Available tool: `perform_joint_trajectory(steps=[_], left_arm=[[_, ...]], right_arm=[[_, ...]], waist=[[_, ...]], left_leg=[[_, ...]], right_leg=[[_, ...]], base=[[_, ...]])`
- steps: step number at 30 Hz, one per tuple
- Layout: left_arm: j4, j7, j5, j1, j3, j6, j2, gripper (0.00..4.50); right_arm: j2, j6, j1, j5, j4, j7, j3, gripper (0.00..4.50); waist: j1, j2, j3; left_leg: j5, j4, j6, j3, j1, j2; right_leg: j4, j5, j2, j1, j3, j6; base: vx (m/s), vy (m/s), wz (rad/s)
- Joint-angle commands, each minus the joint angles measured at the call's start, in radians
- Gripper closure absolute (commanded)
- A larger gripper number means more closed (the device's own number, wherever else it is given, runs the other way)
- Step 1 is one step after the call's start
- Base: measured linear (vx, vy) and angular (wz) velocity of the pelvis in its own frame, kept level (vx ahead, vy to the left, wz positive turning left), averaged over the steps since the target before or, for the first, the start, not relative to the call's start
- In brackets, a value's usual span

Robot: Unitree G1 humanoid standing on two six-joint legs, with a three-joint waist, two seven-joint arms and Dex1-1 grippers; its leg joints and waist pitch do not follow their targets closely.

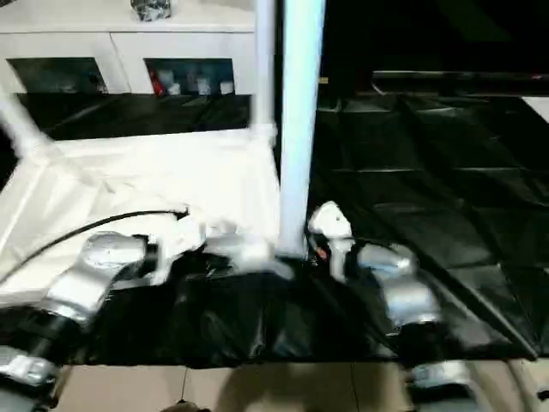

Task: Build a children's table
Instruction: Rotate leg to tighten

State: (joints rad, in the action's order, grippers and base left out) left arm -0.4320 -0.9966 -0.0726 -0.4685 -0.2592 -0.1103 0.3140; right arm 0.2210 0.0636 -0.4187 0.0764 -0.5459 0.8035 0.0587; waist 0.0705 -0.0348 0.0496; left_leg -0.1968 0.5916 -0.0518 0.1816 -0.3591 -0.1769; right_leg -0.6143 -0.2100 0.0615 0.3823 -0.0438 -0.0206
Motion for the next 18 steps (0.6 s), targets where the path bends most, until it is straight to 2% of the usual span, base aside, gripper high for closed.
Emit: perform_joint_trajectory(steps=[1,3,5,6,7,9,10,11,14,16,18], left_arm=[[0.012,0.128,-0.018,-0.018,-0.023,-0.048,-0.074,4.5],[0.005,0.163,-0.03,-0.025,-0.027,-0.057,-0.097,4.5],[-0.02,0.265,-0.065,-0.041,-0.041,-0.083,-0.167,4.5],[-0.023,0.277,-0.07,-0.041,-0.049,-0.087,-0.186,4.5],[-0.025,0.285,-0.075,-0.042,-0.056,-0.08,-0.199,4.5],[-0.023,0.276,-0.081,-0.042,-0.069,-0.069,-0.213,4.5],[-0.021,0.281,-0.083,-0.043,-0.07,-0.066,-0.219,4.5],[-0.021,0.282,-0.082,-0.045,-0.069,-0.059,-0.222,4.5],[-0.019,0.255,-0.075,-0.049,-0.069,-0.036,-0.207,4.5],[-0.017,0.228,-0.067,-0.049,-0.064,-0.015,-0.187,4.5],[-0.017,0.226,-0.067,-0.048,-0.063,-0.014,-0.185,4.5]], right_arm=[[-0.083,0.034,0.007,-0.025,-0.031,-0.115,0.042,1.74],[-0.115,0.035,0.001,-0.029,-0.048,-0.183,0.028,1.74],[-0.205,0.029,-0.017,-0.055,-0.08,-0.373,0.01,1.74],[-0.228,0.029,-0.025,-0.065,-0.085,-0.417,0.008,1.74],[-0.246,0.023,-0.032,-0.068,-0.089,-0.445,0.006,1.74],[-0.271,0.005,-0.042,-0.074,-0.093,-0.482,-0.004,1.74],[-0.276,-0.008,-0.044,-0.079,-0.091,-0.487,-0.003,1.39],[-0.277,-0.016,-0.043,-0.083,-0.089,-0.491,-0.002,1.05],[-0.266,-0.016,-0.033,-0.065,-0.071,-0.453,-0.003,0.98],[-0.247,-0.025,-0.028,-0.062,-0.061,-0.437,-0.009,0.6],[-0.245,-0.028,-0.028,-0.064,-0.061,-0.44,-0.009,0.57]], waist=[[-0.001,0.007,-0.045],[-0.006,0.006,-0.046],[-0.006,-0.004,-0.049],[-0.01,0.0,-0.048],[-0.007,-0.007,-0.051],[-0.009,-0.007,-0.052],[-0.007,-0.011,-0.054],[-0.008,-0.009,-0.054],[-0.007,-0.01,-0.059],[-0.008,-0.01,-0.06],[-0.008,-0.01,-0.059]], left_leg=[[-0.259,-0.087,-0.004,-0.03,0.009,-0.057],[-0.269,-0.086,-0.007,-0.028,0.014,-0.056],[-0.264,-0.086,-0.007,-0.029,0.011,-0.054],[-0.254,-0.087,-0.011,-0.028,0.01,-0.054],[-0.251,-0.086,-0.011,-0.03,0.01,-0.052],[-0.252,-0.086,-0.003,-0.029,0.007,-0.052],[-0.248,-0.084,0.0,-0.029,0.007,-0.051],[-0.244,-0.084,0.002,-0.028,0.006,-0.051],[-0.192,-0.081,0.022,-0.027,0.001,-0.052],[-0.179,-0.078,0.031,-0.026,-0.001,-0.051],[-0.182,-0.078,0.036,-0.025,0.001,-0.052]], right_leg=[[0.096,-0.386,0.091,-0.029,0.045,-0.168],[0.099,-0.376,0.09,-0.023,0.049,-0.168],[0.097,-0.338,0.089,-0.025,0.049,-0.171],[0.096,-0.309,0.086,-0.024,0.049,-0.174],[0.094,-0.299,0.088,-0.027,0.048,-0.174],[0.095,-0.279,0.086,-0.028,0.048,-0.172],[0.094,-0.268,0.088,-0.028,0.049,-0.171],[0.094,-0.259,0.087,-0.029,0.048,-0.171],[0.081,-0.143,0.084,-0.035,0.047,-0.191],[0.078,-0.106,0.084,-0.037,0.046,-0.202],[0.079,-0.107,0.085,-0.036,0.046,-0.207]], base=[[0.0,0.0,0.0],[0.0,0.0,0.0],[0.0,0.0,0.0],[0.0,0.0,0.0],[0.0,0.0,0.0],[0.0,0.0,0.0],[0.0,0.0,0.0],[0.0,0.0,0.0],[0.0,0.0,0.0],[0.0,0.0,0.0],[0.0,0.0,0.0]])
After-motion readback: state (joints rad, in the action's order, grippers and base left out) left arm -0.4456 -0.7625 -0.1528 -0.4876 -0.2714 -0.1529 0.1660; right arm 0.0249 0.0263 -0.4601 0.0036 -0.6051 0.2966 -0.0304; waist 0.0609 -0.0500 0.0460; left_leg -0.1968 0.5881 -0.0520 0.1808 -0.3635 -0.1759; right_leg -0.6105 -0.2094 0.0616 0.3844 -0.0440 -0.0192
